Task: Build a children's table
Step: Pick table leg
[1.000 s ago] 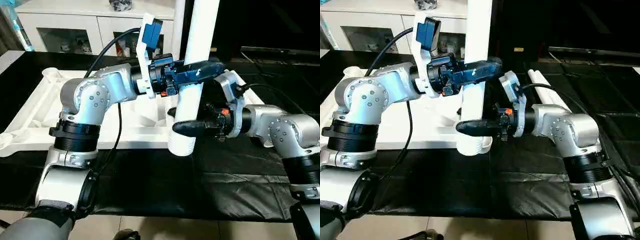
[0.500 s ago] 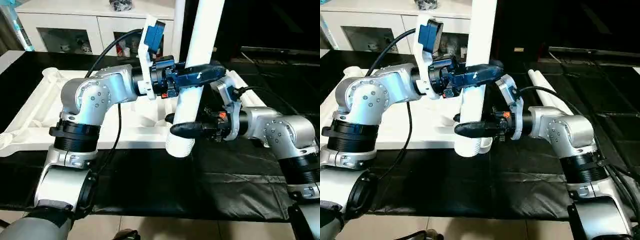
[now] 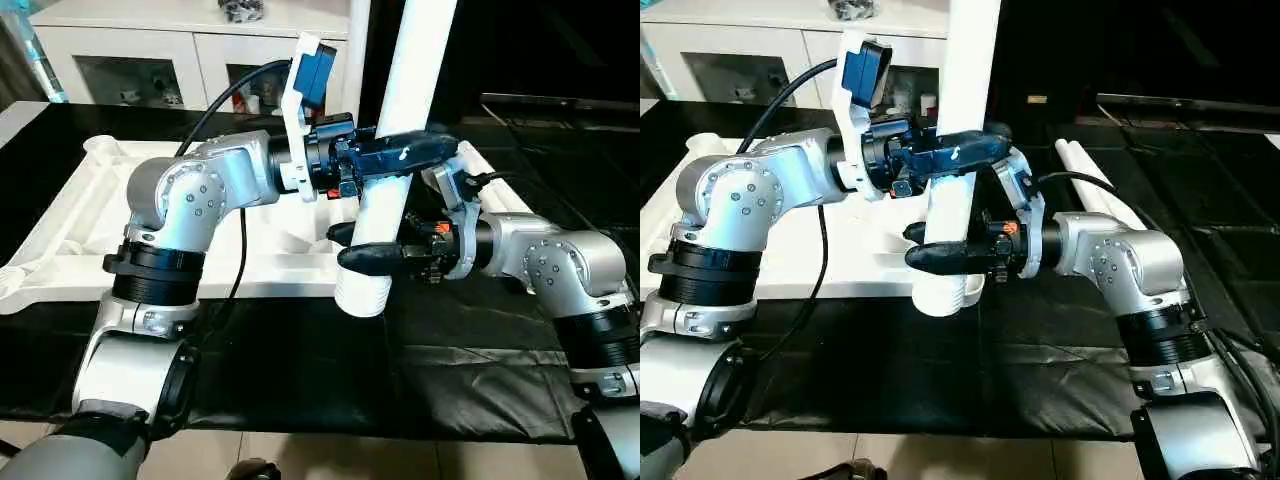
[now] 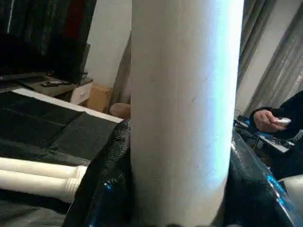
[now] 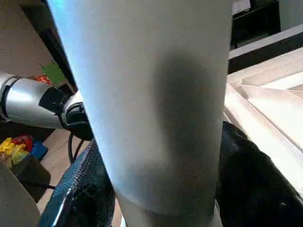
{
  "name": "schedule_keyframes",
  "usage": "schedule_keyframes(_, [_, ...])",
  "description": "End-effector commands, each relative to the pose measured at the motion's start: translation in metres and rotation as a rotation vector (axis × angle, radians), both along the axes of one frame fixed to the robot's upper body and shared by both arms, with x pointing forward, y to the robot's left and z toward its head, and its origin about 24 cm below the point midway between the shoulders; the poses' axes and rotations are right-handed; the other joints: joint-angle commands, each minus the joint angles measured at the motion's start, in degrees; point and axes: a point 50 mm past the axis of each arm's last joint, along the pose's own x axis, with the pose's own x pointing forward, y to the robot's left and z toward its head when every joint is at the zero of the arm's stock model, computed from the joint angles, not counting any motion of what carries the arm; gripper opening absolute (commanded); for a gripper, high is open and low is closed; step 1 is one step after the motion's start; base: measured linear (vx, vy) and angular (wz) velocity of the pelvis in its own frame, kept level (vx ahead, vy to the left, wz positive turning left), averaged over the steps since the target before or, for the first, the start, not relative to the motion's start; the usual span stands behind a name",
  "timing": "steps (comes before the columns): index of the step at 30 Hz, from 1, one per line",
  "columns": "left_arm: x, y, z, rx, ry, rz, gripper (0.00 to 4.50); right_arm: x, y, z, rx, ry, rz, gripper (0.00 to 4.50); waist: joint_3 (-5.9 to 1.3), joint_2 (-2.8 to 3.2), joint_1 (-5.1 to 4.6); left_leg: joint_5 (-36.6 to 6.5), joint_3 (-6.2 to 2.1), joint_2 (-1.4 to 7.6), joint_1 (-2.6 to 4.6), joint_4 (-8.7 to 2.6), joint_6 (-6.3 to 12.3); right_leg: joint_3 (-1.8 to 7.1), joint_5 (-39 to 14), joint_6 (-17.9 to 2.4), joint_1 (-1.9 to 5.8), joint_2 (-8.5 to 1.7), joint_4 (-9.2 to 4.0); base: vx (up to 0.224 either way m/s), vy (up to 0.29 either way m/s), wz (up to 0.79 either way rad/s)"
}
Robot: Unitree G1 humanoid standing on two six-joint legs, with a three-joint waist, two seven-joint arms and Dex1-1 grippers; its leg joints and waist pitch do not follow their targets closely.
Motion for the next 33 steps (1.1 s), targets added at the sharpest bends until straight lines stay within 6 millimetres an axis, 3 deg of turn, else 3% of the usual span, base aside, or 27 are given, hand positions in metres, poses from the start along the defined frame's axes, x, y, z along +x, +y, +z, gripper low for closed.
schedule_keyframes(1, [-0.005,-0.004,0.002,0.011,-0.023,-0.028,1.86,0.001,0.0,0.011,0.008,-0.036,0.007,2.58,-4.93,-0.73,0.15,-3.14,-1.12,3.25,0.7,-3.18,2.7,3.73,-14.59,-5.58,3.74,-5.82,-3.97,0.0,0.0,0.0])
schedule_keyframes(10, [-0.005,-0.003,0.002,0.018,-0.027,-0.03,1.86,0.001,0.0,0.006,-0.022,-0.032,0.013,2.09,-4.93,-0.76,0.15,-3.18,-1.11,3.2,0.74,-3.16,2.6,3.74,-14.8,-5.31,3.72,-5.75,-3.96,0.0,0.0,0.0])
schedule_keyframes(18, [-0.006,-0.008,0.007,0.006,-0.032,-0.011,1.86,0.0,0.002,0.003,-0.022,-0.023,0.008,2.05,-4.96,-0.72,0.19,-3.28,-1.11,3.22,0.69,-3.1,2.52,3.72,-14.56,-5.67,3.79,-5.82,-3.92,0.0,0.0,0.0])
schedule_keyframes(19, [-0.006,-0.008,0.008,0.003,-0.033,-0.004,2.42,0.0,0.002,0.003,-0.021,-0.023,0.008,2.04,-4.97,-0.72,0.21,-3.2,-1.12,3.21,0.7,-3.1,2.63,3.72,-14.49,-5.62,3.77,-5.8,-3.92,0.0,0.0,0.0])
schedule_keyframes(20, [-0.006,-0.008,0.008,0.003,-0.033,-0.004,2.42,0.0,0.002,0.003,-0.021,-0.023,0.008,2.04,-4.94,-0.73,0.18,-3.17,-1.14,3.22,0.68,-3.12,2.68,3.71,-14.48,-5.67,3.75,-5.75,-3.93,0.0,0.0,0.0])
schedule_keyframes(21, [-0.009,-0.011,0.013,-0.037,-0.032,-0.017,2.56,0.0,0.002,0.0,-0.027,-0.024,-0.013,2.03,-4.94,-0.36,0.26,-3.47,-1.21,3.22,0.7,-3.1,2.57,3.68,-14.74,-5.65,3.74,-5.82,-3.94,0.0,0.0,0.0])
schedule_keyframes(24, [-0.013,-0.014,0.019,-0.079,-0.03,-0.024,2.62,0.001,0.003,-0.002,-0.026,-0.019,-0.035,2.0,-4.94,-0.65,0.17,-3.78,-1.25,3.29,0.64,-3.07,2.35,3.69,-14.03,-6.4,3.83,-5.91,-3.91,0.0,0.0,0.0])
schedule_keyframes(27, [-0.012,-0.018,0.026,-0.15,-0.017,0.014,2.99,0.0,0.004,-0.003,0.003,-0.005,-0.06,1.96,-4.88,-0.55,0.19,-4.3,-1.2,3.17,0.64,-3.03,2.39,3.64,-15.07,-6.13,3.83,-5.86,-4.2,0.0,0.0,0.0])
schedule_keyframes(33, [-0.007,-0.02,0.031,-0.259,0.037,0.089,3.18,0.001,0.007,-0.003,0.061,-0.004,-0.108,1.96,-4.91,-0.36,0.18,-5.24,-1.3,3.21,0.7,-2.99,2.05,3.56,-15.93,-5.63,3.81,-5.89,-4.44,0.0,0.0,0.0])
